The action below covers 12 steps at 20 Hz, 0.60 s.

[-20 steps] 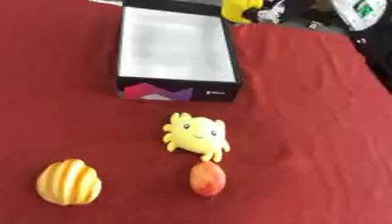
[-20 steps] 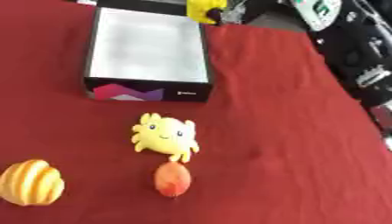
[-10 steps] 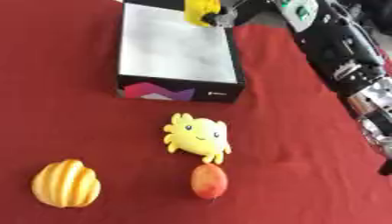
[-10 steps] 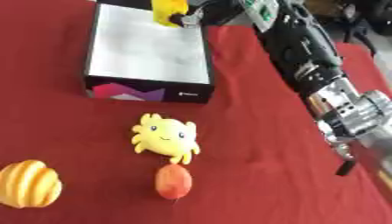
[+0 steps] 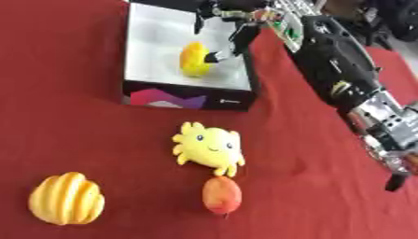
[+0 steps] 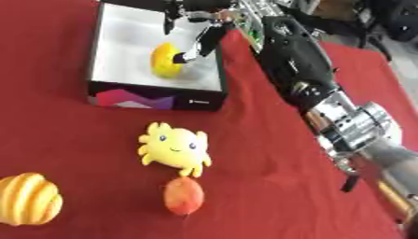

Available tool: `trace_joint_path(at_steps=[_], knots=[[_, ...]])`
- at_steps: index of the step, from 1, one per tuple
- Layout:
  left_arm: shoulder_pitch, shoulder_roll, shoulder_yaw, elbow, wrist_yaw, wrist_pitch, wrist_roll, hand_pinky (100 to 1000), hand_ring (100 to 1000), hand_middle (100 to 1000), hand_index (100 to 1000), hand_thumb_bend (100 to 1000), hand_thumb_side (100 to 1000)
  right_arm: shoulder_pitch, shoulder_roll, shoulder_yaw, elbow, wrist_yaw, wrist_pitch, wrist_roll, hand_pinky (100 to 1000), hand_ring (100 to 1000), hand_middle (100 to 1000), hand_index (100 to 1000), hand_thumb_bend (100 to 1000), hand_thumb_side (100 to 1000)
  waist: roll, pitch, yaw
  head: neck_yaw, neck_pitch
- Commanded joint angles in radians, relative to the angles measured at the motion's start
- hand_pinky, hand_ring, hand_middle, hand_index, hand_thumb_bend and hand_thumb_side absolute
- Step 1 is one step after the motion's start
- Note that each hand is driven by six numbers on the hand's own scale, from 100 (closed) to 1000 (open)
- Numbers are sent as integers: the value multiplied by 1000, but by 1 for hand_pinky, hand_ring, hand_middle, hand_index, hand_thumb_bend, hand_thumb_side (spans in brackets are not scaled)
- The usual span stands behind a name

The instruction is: Pick up objects on the table and place them in the box.

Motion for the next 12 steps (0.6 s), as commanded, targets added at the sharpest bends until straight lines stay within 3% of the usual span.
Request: trace_joint_path(at_steps=[1,2,3,6,8,9,11,12], knots=[[-5,31,4,-18,-3,0,-6,832,813,740,785,100,641,-12,-26,-14,5,47,-14,-42,854,861,810,875,442,597,-2,-6,-4,-4,-5],[-3,32,4,-18,-4,0,-6,833,814,741,785,100,641,-12,-27,-18,9,49,-14,-62,869,887,844,916,441,493,-1,-8,-6,-3,-3],[0,32,4,-18,-5,2,-6,833,814,741,785,100,642,-14,-30,-22,13,45,-14,-82,874,896,851,927,442,526,0,-10,-8,-1,-1],[5,32,5,-18,-4,8,2,832,815,744,795,100,643,-22,-40,-48,27,31,-14,-142,893,917,871,959,442,497,3,-14,-14,2,7],[8,33,4,-18,-6,10,1,833,815,744,791,100,642,-24,-46,-58,32,16,-14,-171,905,916,867,958,438,414,5,-17,-19,4,11],[11,34,5,-18,-8,10,-1,833,815,744,792,100,642,-23,-50,-54,30,-1,-14,-177,911,917,867,961,439,414,7,-19,-21,5,13],[15,34,5,-18,-9,12,-1,833,816,744,791,100,642,-19,-59,-44,19,-57,-14,-168,929,915,862,966,442,508,9,-21,-26,10,17],[16,34,5,-18,-8,12,-1,833,816,744,791,100,642,-16,-66,-40,15,-96,-14,-152,937,908,854,959,440,757,9,-23,-28,12,20]])
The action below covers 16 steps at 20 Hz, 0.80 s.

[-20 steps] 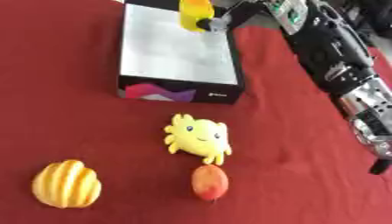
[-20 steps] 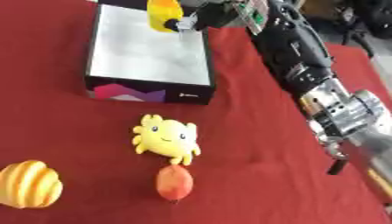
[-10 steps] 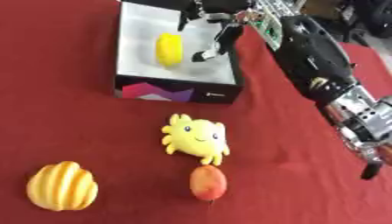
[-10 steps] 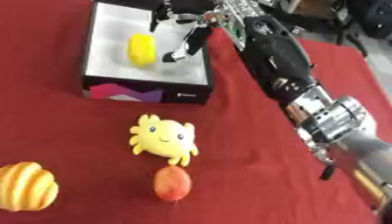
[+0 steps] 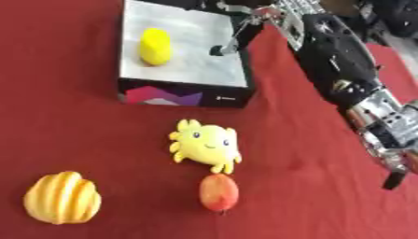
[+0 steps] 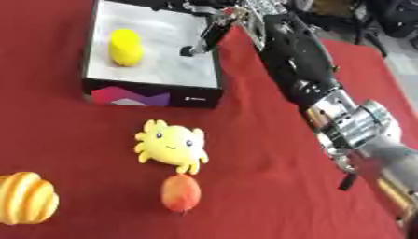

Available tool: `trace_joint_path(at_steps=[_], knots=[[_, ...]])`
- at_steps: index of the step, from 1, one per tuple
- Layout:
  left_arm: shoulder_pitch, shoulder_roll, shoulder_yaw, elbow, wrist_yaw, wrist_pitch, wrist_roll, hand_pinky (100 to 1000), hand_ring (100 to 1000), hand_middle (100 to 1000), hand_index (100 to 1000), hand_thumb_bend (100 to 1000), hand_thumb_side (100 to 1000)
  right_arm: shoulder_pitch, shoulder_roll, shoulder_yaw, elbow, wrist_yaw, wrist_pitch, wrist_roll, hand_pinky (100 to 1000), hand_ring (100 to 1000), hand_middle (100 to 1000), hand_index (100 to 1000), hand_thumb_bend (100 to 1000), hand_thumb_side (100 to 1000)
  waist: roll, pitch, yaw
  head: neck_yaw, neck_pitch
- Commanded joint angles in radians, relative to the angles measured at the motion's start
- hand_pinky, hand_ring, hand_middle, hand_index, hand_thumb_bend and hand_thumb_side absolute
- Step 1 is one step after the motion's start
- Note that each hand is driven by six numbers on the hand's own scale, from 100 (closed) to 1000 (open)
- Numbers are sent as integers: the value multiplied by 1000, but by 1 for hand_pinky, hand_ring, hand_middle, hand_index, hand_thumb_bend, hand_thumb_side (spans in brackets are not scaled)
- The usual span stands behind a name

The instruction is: Pick up objects on the table and place them in the box.

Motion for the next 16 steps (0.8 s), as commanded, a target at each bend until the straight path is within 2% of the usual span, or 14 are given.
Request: trace_joint_path(at_steps=[1,2,6,9,11,13,16], knots=[[-4,35,5,-18,-3,3,0,833,816,744,792,100,642,-8,-70,-1,-27,-114,1,29,940,905,849,952,453,738,10,-24,-5,8,8],[-2,35,6,-18,-3,2,1,833,816,744,792,100,643,0,-83,0,-39,-166,1,53,943,903,848,951,383,714,10,-25,-6,10,9],[6,37,10,-18,-2,8,5,833,816,744,792,100,644,51,-148,-13,-105,-387,1,146,950,900,844,949,339,700,8,-29,-11,16,-8],[14,39,12,-18,-4,10,5,833,816,744,791,100,643,94,-201,-37,-139,-536,18,188,942,888,833,938,313,691,10,-34,-19,26,-6],[21,42,13,-18,-7,9,5,833,816,744,791,100,643,129,-242,-43,-182,-617,38,212,930,884,830,938,257,671,11,-36,-26,31,0],[27,45,15,-18,-10,9,5,833,816,744,791,100,642,177,-291,-47,-251,-684,63,217,914,876,818,932,288,677,11,-37,-34,34,8],[37,49,19,-18,-17,7,8,833,817,745,791,100,640,261,-368,-46,-401,-759,109,188,895,861,801,915,306,558,13,-36,-45,35,17]])
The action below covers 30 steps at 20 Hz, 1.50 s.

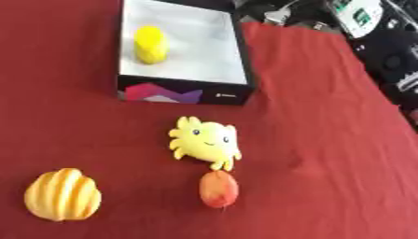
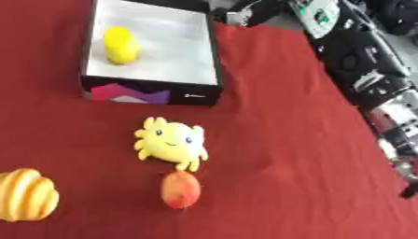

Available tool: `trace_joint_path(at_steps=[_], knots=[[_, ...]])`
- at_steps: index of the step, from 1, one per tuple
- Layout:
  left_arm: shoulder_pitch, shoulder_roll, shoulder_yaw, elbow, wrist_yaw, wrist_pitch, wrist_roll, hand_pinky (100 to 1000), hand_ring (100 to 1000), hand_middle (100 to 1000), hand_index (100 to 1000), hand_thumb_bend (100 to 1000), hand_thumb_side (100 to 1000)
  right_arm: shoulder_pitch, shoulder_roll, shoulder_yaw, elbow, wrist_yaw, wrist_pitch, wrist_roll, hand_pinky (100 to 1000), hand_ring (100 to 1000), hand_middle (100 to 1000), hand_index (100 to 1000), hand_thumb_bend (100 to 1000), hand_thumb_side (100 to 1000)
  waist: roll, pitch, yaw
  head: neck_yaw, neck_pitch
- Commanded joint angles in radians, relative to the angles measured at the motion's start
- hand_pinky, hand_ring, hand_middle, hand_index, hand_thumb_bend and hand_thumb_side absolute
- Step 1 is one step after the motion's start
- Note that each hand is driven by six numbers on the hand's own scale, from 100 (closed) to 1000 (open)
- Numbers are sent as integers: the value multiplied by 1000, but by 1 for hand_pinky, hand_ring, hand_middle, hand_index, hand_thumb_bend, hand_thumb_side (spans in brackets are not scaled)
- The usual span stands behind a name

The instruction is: Pick up objects on the table and place them in the box.

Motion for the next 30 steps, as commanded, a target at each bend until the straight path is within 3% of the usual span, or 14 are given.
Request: trace_joint_path(at_steps=[1,3,7,11,16,22,25,30], knots=[[2,38,17,-18,-13,-1,5,833,817,745,792,100,640,48,-127,-18,-172,-89,42,-28,893,856,796,911,294,517,15,-35,-7,3,10],[10,40,20,-18,-18,-3,11,833,818,746,792,100,640,97,-165,-22,-280,-138,80,-61,887,847,788,896,278,443,19,-36,-14,4,14],[28,36,39,-18,-19,-9,48,832,818,747,793,100,646,165,-211,-20,-473,-191,155,-95,880,844,789,881,303,440,33,-43,-26,-3,24],[47,41,60,-18,-7,-10,92,831,817,746,793,100,650,200,-235,18,-607,-159,193,-90,872,843,790,875,332,487,47,-54,-34,-13,35],[70,52,69,-18,7,-5,106,831,816,746,792,100,649,220,-240,88,-746,-120,230,-87,865,824,785,873,330,477,62,-69,-41,-20,50],[104,61,71,-18,0,-7,101,831,818,746,791,100,643,190,-211,187,-775,-96,233,-57,852,785,793,870,322,434,80,-83,-53,-5,60],[122,62,71,-18,-10,-8,96,832,818,746,791,100,640,167,-177,216,-776,-100,255,-47,866,789,802,885,302,372,88,-85,-68,24,56],[148,62,71,-18,-29,-13,92,833,819,744,791,100,638,143,-106,248,-776,-99,307,20,866,784,804,887,283,354,100,-87,-93,68,67]])
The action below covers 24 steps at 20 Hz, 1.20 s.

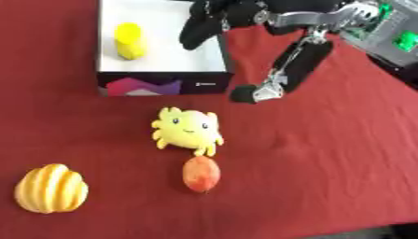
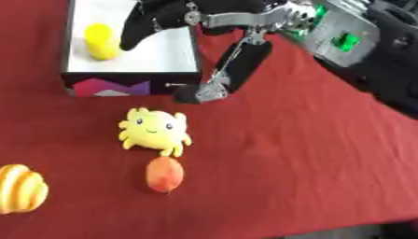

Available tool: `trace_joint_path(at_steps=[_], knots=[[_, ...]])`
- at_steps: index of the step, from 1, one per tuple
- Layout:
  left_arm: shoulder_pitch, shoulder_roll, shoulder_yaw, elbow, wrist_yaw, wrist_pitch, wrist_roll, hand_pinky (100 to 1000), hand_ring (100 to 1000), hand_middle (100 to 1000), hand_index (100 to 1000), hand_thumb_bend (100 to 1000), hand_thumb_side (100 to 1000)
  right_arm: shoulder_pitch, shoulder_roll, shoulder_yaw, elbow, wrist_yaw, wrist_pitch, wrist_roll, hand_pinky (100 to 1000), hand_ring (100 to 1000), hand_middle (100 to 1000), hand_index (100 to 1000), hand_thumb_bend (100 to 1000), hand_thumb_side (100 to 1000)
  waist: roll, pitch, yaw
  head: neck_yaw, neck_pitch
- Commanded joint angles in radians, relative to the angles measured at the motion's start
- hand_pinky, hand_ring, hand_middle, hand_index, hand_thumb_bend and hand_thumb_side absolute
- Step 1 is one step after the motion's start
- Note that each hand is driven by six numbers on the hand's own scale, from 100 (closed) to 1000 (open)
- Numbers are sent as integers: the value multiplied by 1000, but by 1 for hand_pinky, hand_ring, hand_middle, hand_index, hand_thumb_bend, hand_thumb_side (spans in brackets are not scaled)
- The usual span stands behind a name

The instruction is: Pick up objects on the table and place them in the box.

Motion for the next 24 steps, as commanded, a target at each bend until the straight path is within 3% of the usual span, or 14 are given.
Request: trace_joint_path(at_steps=[1,10,12,24], knots=[[3,37,13,-17,-16,-4,-3,833,819,744,790,100,637,-22,24,7,-12,5,29,43,866,783,806,888,276,348,26,-41,-7,22,12],[29,33,11,-17,-32,2,-8,834,820,744,790,100,637,-20,167,34,11,27,102,202,884,773,813,891,186,287,30,-49,-41,63,32],[36,32,11,-17,-37,5,-9,835,821,744,790,100,637,-13,205,41,37,38,106,252,889,773,809,890,149,338,29,-50,-50,70,32],[55,28,4,-17,-57,22,-21,837,822,744,789,100,636,31,349,68,144,109,56,417,908,789,794,875,100,451,24,-55,-81,97,32]])
